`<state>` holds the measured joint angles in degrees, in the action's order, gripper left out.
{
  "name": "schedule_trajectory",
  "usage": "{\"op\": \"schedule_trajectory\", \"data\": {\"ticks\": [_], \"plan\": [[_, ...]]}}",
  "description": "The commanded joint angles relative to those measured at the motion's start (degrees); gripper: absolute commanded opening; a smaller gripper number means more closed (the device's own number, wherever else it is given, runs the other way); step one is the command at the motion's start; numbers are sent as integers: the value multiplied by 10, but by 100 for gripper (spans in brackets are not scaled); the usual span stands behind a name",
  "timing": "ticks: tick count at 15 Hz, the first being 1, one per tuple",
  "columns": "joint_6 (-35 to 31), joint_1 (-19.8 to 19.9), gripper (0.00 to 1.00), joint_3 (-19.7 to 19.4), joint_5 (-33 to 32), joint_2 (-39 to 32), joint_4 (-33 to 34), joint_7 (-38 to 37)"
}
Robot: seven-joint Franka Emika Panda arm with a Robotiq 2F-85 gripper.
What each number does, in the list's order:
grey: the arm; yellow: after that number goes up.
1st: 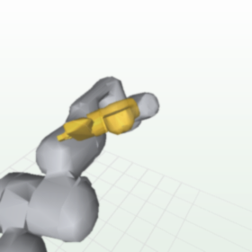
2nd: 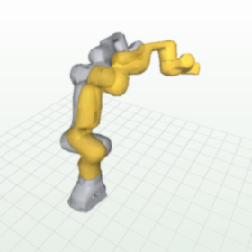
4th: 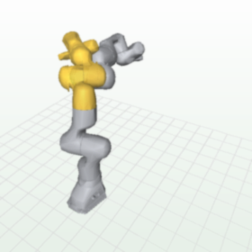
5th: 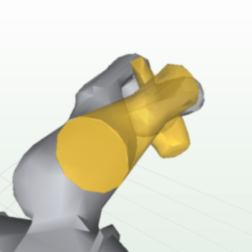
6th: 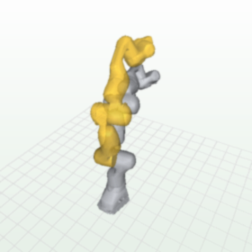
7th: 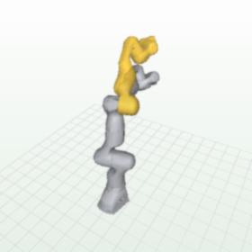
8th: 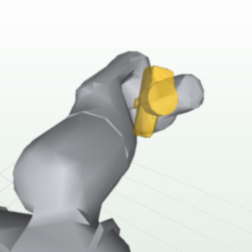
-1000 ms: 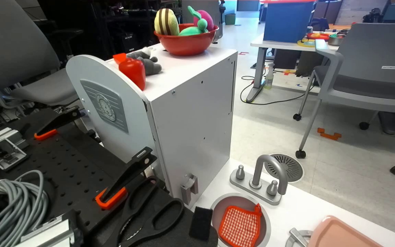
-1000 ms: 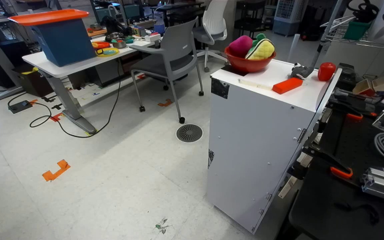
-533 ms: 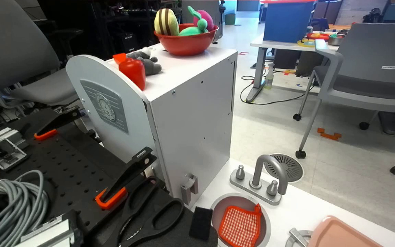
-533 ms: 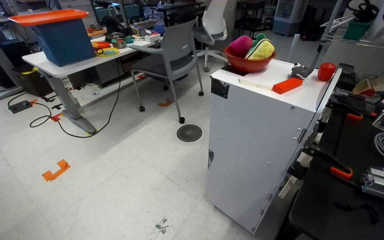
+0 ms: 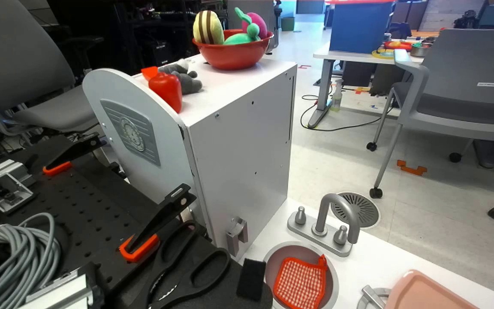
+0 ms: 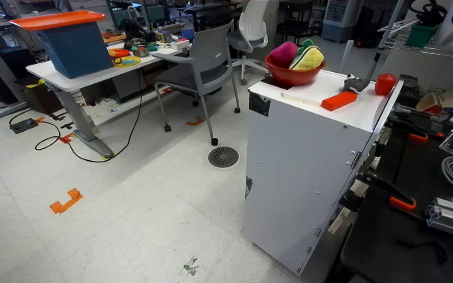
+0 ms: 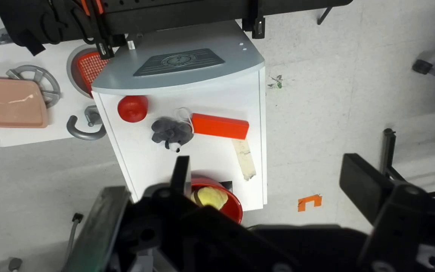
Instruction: Put the grey bear in the red bowl
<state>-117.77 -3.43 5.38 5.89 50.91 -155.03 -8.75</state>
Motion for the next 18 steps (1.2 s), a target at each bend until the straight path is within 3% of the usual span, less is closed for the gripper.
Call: {"op": "schedule_trajectory", "data": {"ticks": [1,8,13,18], "plan": [[11,24,100,-44,-13,-86,65,48],[32,20,100,-154,62,-263,174,173],[69,35,100,-139,66,-356,234,171],[88,42,100,-106,-1,-402,251,120]]}}
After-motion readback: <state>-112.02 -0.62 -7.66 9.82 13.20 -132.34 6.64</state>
